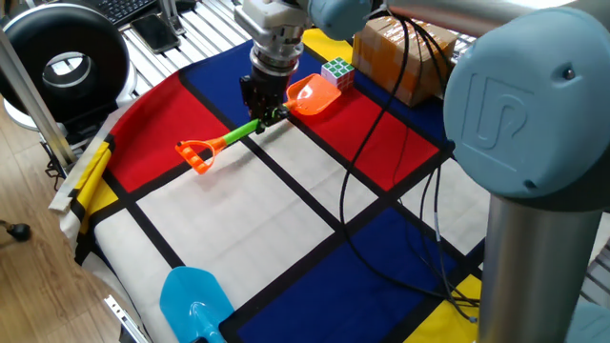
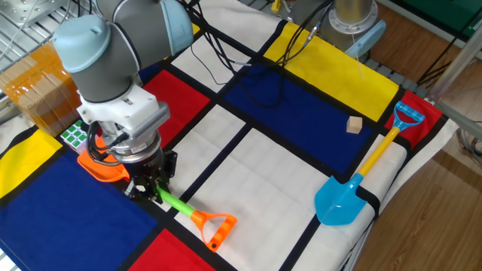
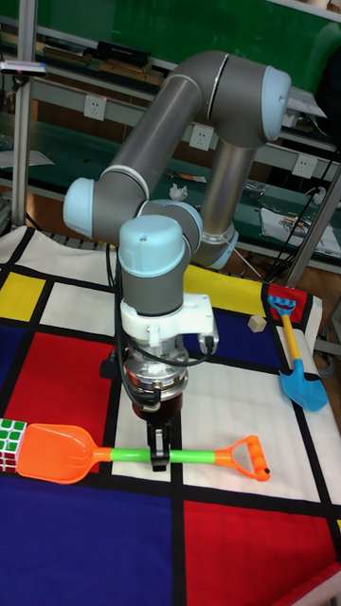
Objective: Use a shovel to scoop up an object
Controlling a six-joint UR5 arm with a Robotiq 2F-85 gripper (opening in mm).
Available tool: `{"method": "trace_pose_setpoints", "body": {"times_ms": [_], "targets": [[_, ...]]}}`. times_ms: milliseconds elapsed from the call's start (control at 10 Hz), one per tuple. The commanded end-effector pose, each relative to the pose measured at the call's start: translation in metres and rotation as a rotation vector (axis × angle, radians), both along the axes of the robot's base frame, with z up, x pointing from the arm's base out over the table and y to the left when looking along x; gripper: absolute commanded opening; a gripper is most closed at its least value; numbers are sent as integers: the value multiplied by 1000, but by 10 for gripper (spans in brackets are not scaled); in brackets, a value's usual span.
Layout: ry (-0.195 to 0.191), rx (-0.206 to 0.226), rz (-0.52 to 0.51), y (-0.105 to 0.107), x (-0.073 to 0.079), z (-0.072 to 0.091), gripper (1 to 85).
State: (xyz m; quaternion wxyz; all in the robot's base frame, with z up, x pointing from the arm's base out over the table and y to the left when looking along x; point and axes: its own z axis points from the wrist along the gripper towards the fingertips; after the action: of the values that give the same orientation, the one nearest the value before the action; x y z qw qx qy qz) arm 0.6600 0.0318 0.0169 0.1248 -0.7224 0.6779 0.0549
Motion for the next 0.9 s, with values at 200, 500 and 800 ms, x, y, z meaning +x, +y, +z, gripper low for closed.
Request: {"method": "trace_pose_setpoints", "body": {"times_ms": [200, 500, 800], "targets": [[-11, -10, 18, -21, -3, -4, 10], [-18, -32, 18, -26, -1, -5, 10], [-8, -48, -6, -31, -2, -6, 10]]}}
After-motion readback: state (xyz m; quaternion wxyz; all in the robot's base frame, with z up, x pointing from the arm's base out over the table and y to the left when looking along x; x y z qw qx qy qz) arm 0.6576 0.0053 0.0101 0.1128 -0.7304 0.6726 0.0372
